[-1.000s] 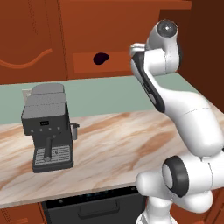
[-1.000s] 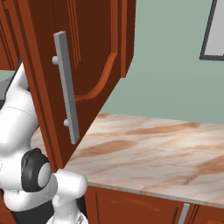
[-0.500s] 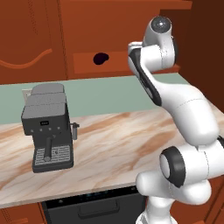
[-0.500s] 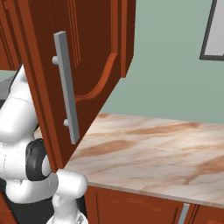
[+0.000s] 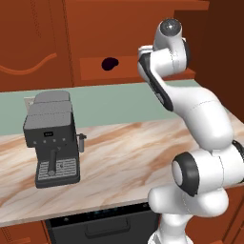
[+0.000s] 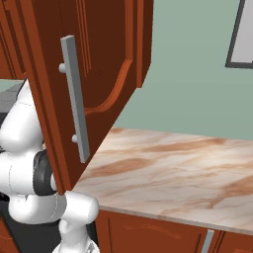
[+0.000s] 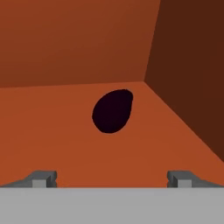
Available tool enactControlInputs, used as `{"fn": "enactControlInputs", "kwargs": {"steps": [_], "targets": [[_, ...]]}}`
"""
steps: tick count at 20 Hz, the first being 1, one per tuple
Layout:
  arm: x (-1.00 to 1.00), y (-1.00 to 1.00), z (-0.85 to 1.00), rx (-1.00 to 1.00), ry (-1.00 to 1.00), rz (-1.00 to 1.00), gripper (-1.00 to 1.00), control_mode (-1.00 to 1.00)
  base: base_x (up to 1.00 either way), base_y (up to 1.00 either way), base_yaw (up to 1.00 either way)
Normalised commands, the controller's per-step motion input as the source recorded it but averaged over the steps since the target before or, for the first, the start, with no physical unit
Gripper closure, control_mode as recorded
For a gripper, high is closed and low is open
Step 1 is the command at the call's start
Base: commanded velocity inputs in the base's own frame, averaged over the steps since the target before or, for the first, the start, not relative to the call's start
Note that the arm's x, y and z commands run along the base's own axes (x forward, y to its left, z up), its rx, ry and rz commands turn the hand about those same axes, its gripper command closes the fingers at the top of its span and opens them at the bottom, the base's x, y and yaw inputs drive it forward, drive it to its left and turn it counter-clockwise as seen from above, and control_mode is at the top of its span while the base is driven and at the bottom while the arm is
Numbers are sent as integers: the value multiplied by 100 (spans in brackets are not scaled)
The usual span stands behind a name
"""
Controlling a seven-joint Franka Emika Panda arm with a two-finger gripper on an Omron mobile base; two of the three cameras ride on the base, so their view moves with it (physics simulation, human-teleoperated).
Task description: Pick the eggplants from the cabinet and place them in one bowl. Pick the potato from the sink and place it in the other bowl.
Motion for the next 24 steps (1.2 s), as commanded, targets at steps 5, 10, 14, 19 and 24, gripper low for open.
{"fn": "enactControlInputs", "kwargs": {"steps": [5, 10, 14, 19, 24], "targets": [[14, -8, -6, 0, 0, 0, -100, -100, 0, 0, 0], [17, -8, -6, 0, 0, 0, -100, -100, 0, 0, 0], [17, -4, -8, 0, -3, 0, -100, -100, 0, 0, 0], [24, -1, -8, 0, 0, 0, -100, -100, 0, 0, 0], [28, 0, -10, 0, -1, 0, -100, -100, 0, 0, 0]]}}
